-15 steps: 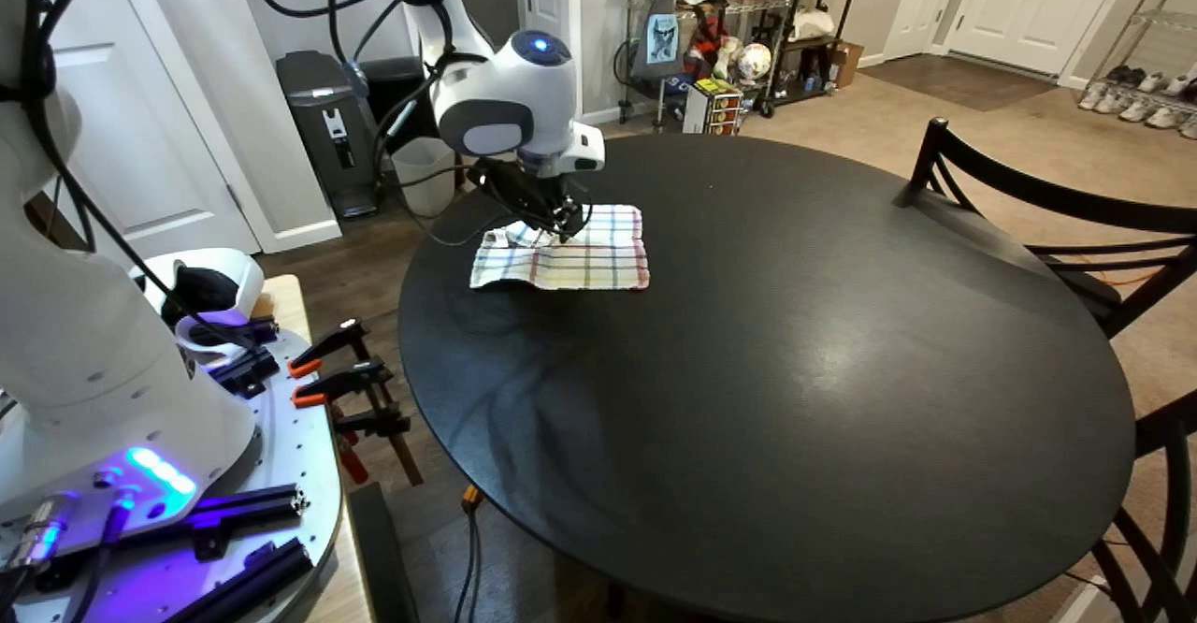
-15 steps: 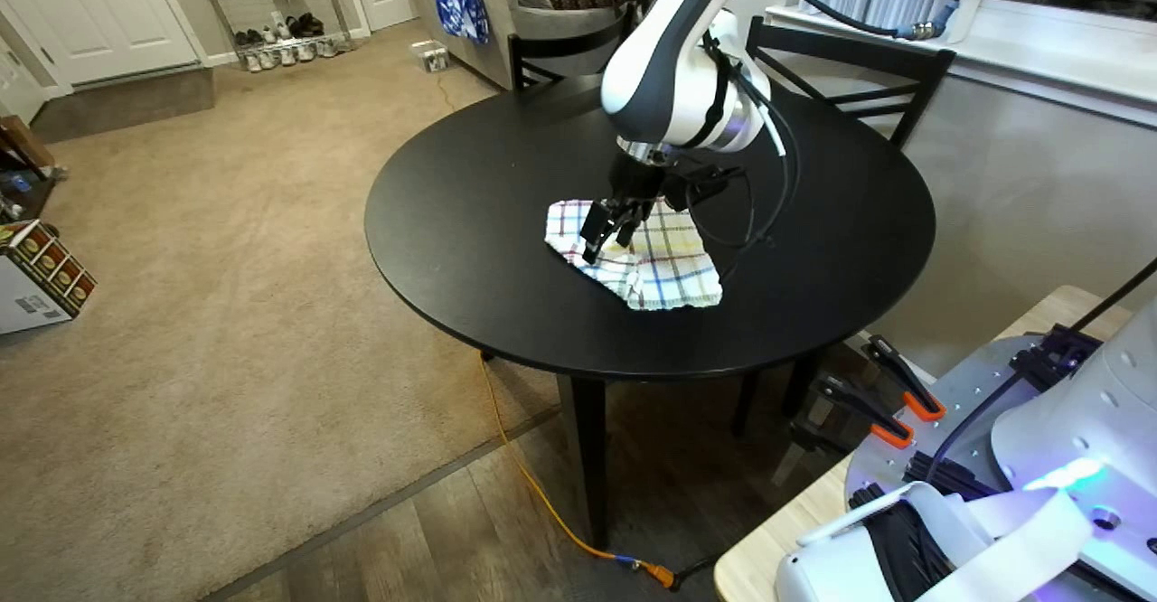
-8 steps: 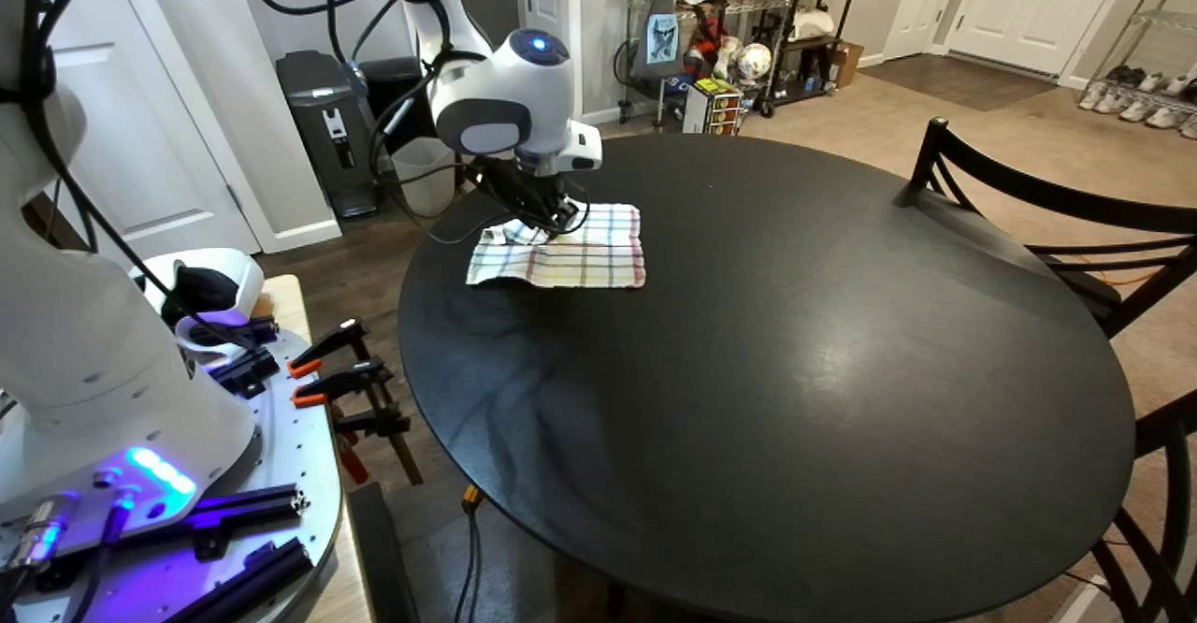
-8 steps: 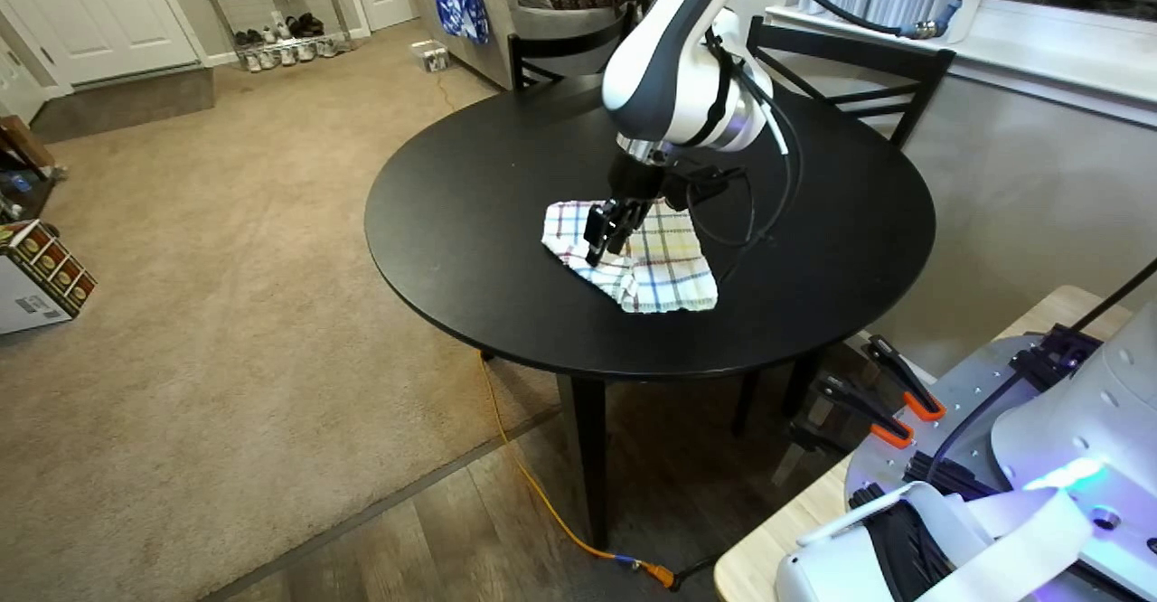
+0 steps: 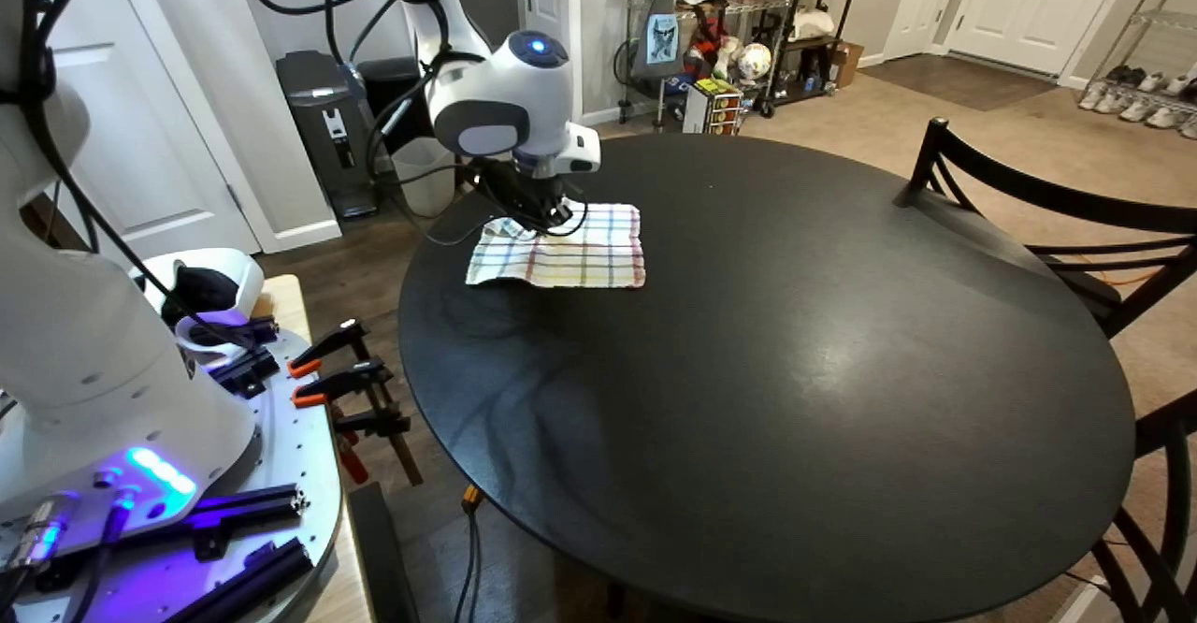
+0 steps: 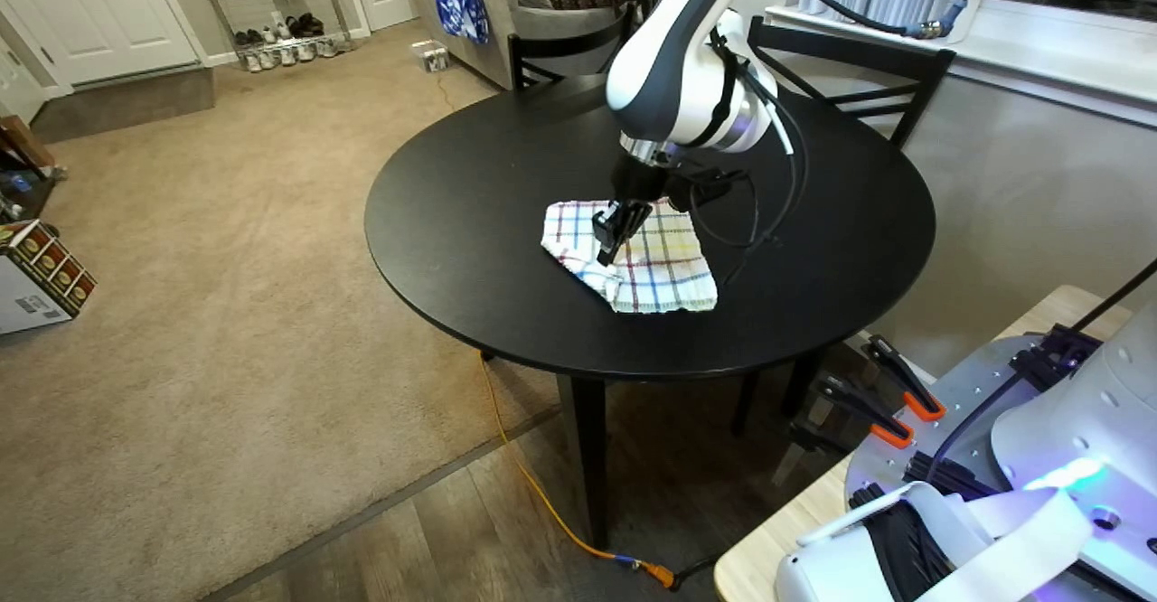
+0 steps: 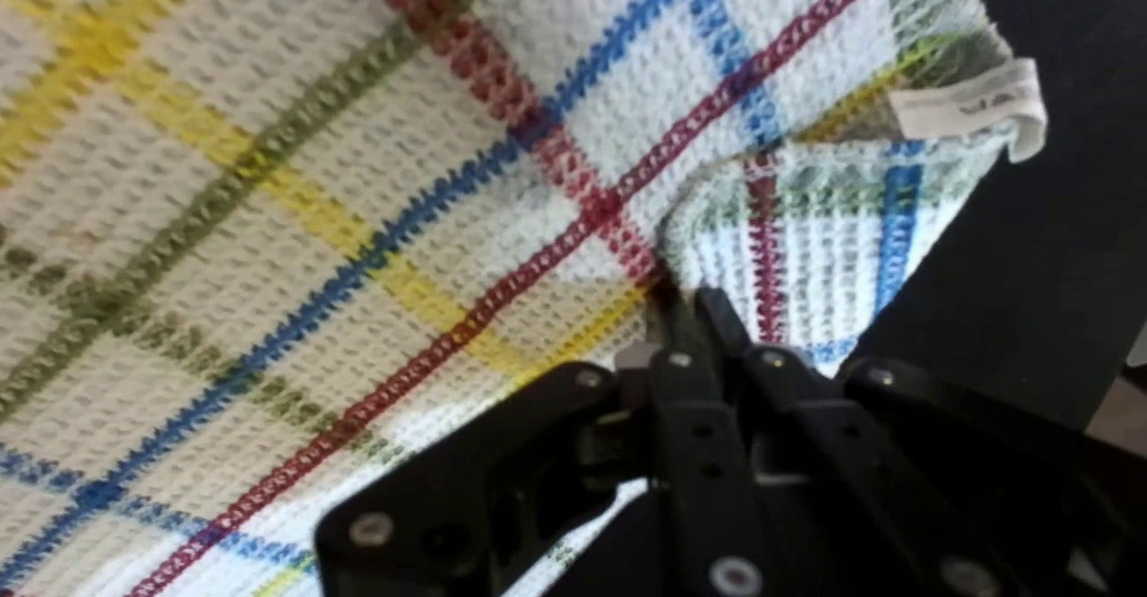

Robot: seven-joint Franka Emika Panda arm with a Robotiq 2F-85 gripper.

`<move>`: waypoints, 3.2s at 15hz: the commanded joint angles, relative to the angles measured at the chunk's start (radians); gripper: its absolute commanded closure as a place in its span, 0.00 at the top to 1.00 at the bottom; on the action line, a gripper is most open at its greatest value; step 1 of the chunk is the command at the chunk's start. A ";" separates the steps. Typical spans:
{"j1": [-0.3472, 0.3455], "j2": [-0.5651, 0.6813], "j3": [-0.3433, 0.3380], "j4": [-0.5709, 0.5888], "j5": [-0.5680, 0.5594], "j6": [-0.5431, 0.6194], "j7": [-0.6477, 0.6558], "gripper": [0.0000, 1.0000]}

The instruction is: Unfold the towel fully

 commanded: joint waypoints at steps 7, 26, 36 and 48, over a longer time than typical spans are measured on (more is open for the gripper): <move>-0.110 -0.012 0.127 -0.042 -0.013 0.001 -0.030 0.00; -0.382 0.041 0.440 -0.126 -0.009 -0.125 -0.019 0.72; -0.580 -0.109 0.558 -0.163 0.009 -0.108 0.059 1.00; -0.780 -0.402 0.793 -0.255 0.178 -0.163 0.163 1.00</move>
